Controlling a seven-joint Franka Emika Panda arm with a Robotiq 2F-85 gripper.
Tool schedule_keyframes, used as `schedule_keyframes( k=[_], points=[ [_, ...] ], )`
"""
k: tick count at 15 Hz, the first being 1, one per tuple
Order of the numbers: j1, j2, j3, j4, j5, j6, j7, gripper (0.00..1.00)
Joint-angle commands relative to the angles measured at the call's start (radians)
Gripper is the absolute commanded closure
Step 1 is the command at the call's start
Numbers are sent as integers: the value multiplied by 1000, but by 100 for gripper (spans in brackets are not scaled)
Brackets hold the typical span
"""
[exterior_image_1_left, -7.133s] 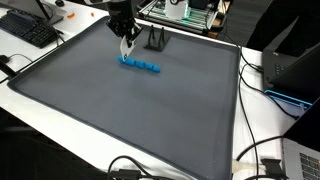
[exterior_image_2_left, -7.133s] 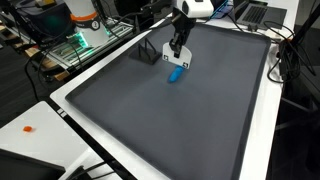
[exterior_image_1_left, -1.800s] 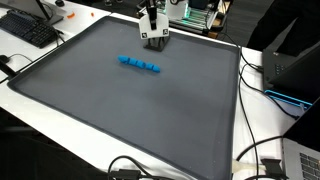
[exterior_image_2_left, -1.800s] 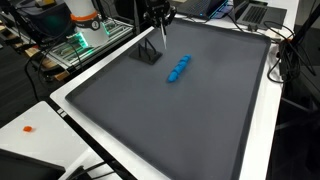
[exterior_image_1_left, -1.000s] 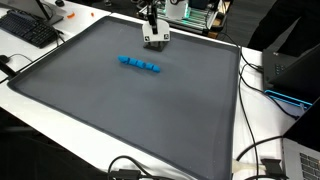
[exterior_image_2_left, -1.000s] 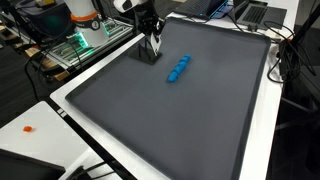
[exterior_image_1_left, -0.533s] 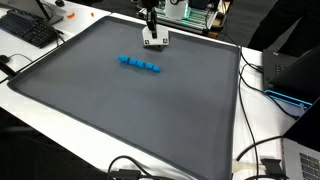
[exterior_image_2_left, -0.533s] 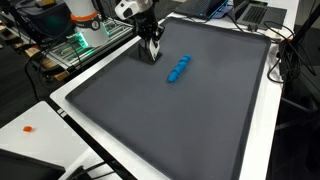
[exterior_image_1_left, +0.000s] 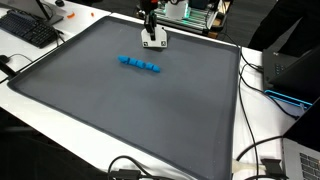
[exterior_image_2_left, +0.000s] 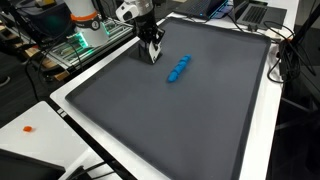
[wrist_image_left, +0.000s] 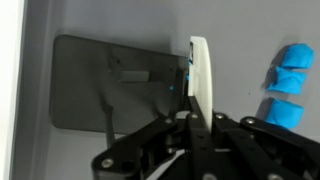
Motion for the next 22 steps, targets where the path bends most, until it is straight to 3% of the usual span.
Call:
schedule_keyframes(
  k=[1,12,15,22],
  points=[
    [5,-8,3,-14,-12,18,52,99],
    [-17,-39,5,-17,-273,33,311,99],
    [-21,-46,6,-17,-302,24,356,99],
    [-17,-54,-4,-12,-274,-11,325,99]
  ],
)
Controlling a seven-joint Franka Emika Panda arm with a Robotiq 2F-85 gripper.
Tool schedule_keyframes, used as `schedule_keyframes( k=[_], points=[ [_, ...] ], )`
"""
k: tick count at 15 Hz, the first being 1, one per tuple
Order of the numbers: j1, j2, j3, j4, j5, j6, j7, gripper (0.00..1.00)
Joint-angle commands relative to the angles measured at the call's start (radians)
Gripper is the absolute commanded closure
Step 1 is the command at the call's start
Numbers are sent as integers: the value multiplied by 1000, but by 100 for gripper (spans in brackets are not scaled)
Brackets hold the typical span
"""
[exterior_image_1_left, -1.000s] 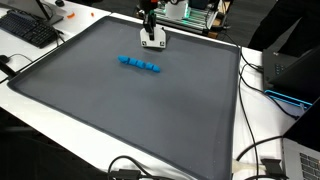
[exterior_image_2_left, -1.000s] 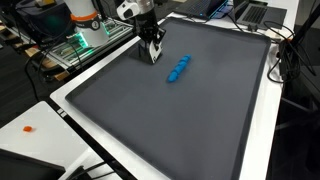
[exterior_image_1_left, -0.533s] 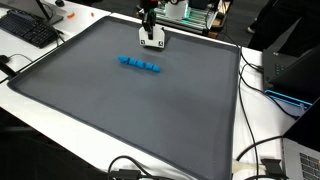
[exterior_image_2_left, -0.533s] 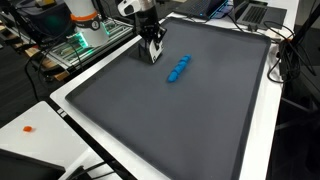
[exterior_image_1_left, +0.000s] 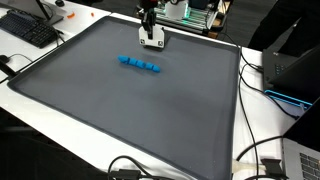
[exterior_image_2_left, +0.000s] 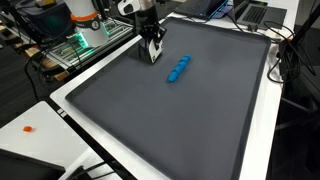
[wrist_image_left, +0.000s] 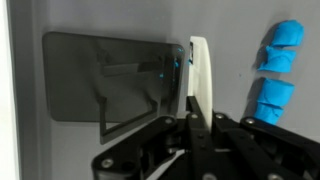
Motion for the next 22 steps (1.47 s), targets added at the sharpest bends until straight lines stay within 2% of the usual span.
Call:
schedule_keyframes(
  k=[1,7,22],
  points=[
    [-9,-34,-5,-12,-10,-41,8,99],
    [-18,-49,-7,-11,-5,-100,9,99],
    [-10,29,-7,-6,19,-22,-7,99]
  ],
)
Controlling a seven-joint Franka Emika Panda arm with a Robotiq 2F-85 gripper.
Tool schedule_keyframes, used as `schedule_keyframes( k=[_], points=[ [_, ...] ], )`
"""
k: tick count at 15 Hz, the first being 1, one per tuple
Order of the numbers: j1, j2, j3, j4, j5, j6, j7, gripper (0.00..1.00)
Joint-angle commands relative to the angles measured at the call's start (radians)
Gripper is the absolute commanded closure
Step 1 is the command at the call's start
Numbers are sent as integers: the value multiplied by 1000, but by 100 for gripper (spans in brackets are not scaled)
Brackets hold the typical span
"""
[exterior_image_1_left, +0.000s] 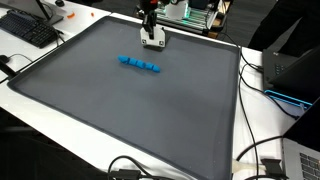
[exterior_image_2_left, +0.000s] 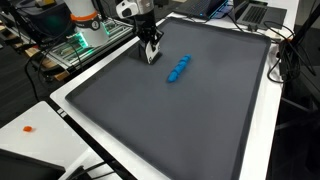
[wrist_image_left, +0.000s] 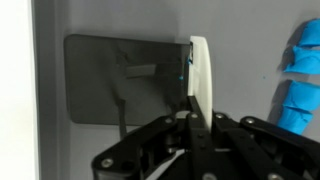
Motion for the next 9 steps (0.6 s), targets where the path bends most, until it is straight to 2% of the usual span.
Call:
schedule_keyframes(
  k=[1,9],
  points=[
    [5,19,-4,-5,19,44,-8,99],
    [8,48,-6,0,54,68,-21,99]
  ],
)
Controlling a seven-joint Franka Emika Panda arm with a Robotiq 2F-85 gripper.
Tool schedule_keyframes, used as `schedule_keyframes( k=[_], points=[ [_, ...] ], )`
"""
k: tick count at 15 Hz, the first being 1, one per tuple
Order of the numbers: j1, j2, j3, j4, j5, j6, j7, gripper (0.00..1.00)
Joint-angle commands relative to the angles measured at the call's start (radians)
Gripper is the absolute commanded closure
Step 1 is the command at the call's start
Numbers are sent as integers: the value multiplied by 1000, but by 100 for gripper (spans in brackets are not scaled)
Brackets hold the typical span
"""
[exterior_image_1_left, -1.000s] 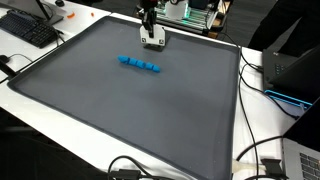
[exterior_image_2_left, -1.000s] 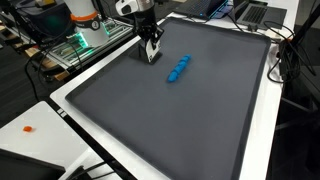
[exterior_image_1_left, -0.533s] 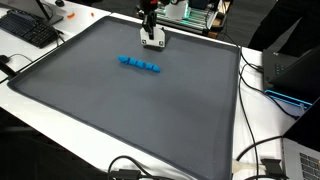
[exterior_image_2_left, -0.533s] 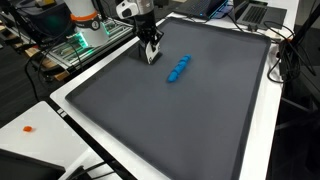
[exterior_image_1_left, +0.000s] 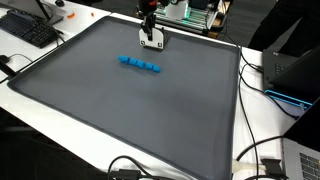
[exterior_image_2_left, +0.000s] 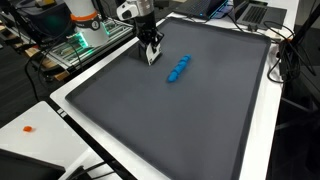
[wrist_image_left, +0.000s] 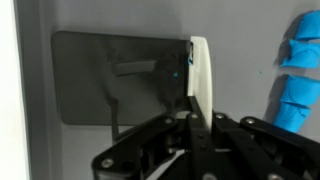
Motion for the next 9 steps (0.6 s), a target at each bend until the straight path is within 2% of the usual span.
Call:
schedule_keyframes(
  k=[1,5,9],
  points=[
    [10,26,-5,-3,57,17,-27,99],
    [11,30,-5,-9,101,21,-45,99],
    [4,26,-9,-9,75,-2,-39,99]
  ],
)
